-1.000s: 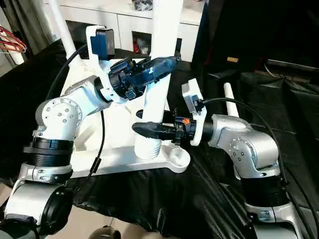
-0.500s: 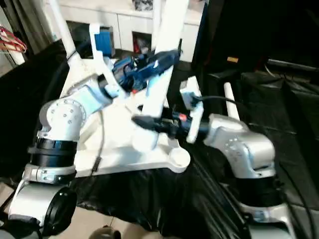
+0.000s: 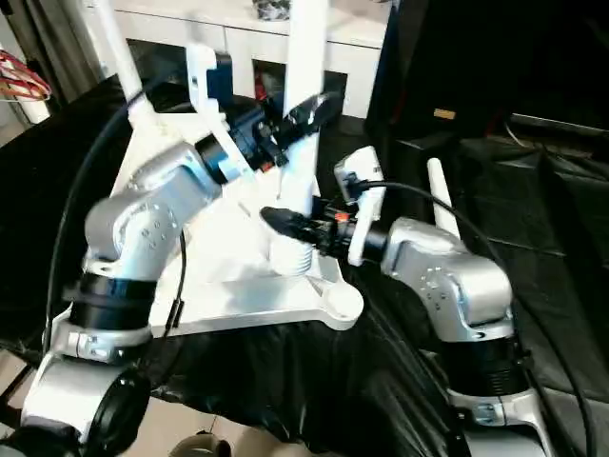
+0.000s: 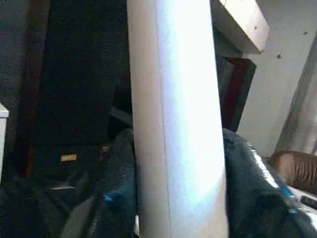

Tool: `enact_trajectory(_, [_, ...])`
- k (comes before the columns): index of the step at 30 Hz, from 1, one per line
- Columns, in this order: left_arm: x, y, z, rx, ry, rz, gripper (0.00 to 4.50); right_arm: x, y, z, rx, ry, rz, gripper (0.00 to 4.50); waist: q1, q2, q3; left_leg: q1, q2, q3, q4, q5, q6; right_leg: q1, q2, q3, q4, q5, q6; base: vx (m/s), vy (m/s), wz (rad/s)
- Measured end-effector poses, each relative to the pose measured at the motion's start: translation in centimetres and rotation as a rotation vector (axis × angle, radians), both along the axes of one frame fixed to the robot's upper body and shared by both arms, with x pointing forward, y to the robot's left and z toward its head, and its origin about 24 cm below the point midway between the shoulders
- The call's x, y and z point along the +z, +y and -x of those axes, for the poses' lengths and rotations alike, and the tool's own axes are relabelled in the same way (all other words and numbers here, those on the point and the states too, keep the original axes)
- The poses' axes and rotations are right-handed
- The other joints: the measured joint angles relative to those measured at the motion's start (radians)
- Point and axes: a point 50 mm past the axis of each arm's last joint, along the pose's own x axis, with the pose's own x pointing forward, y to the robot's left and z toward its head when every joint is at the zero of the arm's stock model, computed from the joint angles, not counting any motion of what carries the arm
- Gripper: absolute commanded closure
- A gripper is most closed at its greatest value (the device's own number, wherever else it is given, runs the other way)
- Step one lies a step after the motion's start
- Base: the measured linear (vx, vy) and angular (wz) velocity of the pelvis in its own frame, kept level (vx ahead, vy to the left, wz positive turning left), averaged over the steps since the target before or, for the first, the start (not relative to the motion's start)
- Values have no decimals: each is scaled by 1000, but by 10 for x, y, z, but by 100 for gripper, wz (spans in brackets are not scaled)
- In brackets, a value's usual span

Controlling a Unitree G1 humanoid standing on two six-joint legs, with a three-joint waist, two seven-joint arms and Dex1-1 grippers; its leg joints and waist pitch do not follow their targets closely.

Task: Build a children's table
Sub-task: Pick table leg

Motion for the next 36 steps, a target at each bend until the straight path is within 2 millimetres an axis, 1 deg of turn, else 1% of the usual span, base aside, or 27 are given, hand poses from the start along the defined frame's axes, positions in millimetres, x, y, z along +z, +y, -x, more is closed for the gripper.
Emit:
enact_trajectory(1, [0, 0, 0, -2, 0, 3, 248, 0, 0, 0, -2, -6, 1, 260, -1, 0, 0, 0, 0, 0, 0, 0, 0, 0, 0, 0, 0, 0, 0, 0, 0, 0])
enact_trajectory(3, [1, 0, 1, -6, -1, 9, 248, 1, 0, -1, -6, -19, 8, 260, -2, 0, 0, 0, 0, 0, 0, 0, 0, 0, 0, 0, 0, 0, 0, 0, 0, 0])
enact_trajectory(4, [1, 0, 1, -13, -3, 12, 262, 1, 0, -1, -5, -21, 9, 205, -3, 0, 0, 0, 0, 0, 0, 0, 0, 0, 0, 0, 0, 0, 0, 0, 0, 0])
enact_trajectory(5, [1, 0, 1, -19, -3, 13, 264, 1, 0, 0, 0, -22, 8, 191, -3, 0, 0, 0, 0, 0, 0, 0, 0, 0, 0, 0, 0, 0, 0, 0, 0, 0])
enact_trajectory(8, [0, 2, 2, -40, -3, 13, 266, 1, 1, 1, 32, -19, 6, 185, -7, 0, 0, 0, 0, 0, 0, 0, 0, 0, 0, 0, 0, 0, 0, 0, 0, 0])
enact_trajectory(9, [-1, 2, 3, -49, -5, 12, 267, 0, 1, 2, 40, -18, 7, 174, -8, 0, 0, 0, 0, 0, 0, 0, 0, 0, 0, 0, 0, 0, 0, 0, 0, 0])
enact_trajectory(10, [0, 3, 5, -66, -11, 10, 268, 1, 1, 2, 57, -18, 9, 152, -9, 0, 0, 0, 0, 0, 0, 0, 0, 0, 0, 0, 0, 0, 0, 0, 0, 0])
enact_trajectory(11, [0, 3, 6, -83, -14, 4, 268, 1, 1, 3, 72, -21, 12, 147, -9, 0, 0, 0, 0, 0, 0, 0, 0, 0, 0, 0, 0, 0, 0, 0, 0, 0])
enact_trajectory(14, [-3, 2, 10, -139, -11, -18, 268, 6, 0, 3, 106, -47, 12, 142, -11, 0, 0, 0, 0, 0, 0, 0, 0, 0, 0, 0, 0, 0, 0, 0, 0, 0])
enact_trajectory(20, [-6, 1, 16, -222, -9, -19, 268, 5, 0, 7, 176, -41, 34, 141, -11, 0, 0, 0, 0, 0, 1, 0, 0, 0, 0, 0, 0, 0, 0, 0, 0, 0])
enact_trajectory(26, [-3, 1, 19, -247, -20, -5, 268, 3, 0, 10, 232, -30, 42, 141, -12, 0, 0, 0, 0, 0, 1, 0, 0, 0, 0, 0, 1, 0, 0, 0, 0, 0])
enact_trajectory(36, [-3, 1, 20, -275, -12, 6, 268, -2, -2, 9, 235, -3, 45, 141, -12, 0, 0, 0, 0, 0, 2, 0, 0, 0, 0, 0, 1, 0, 0, 0, 0, 0])
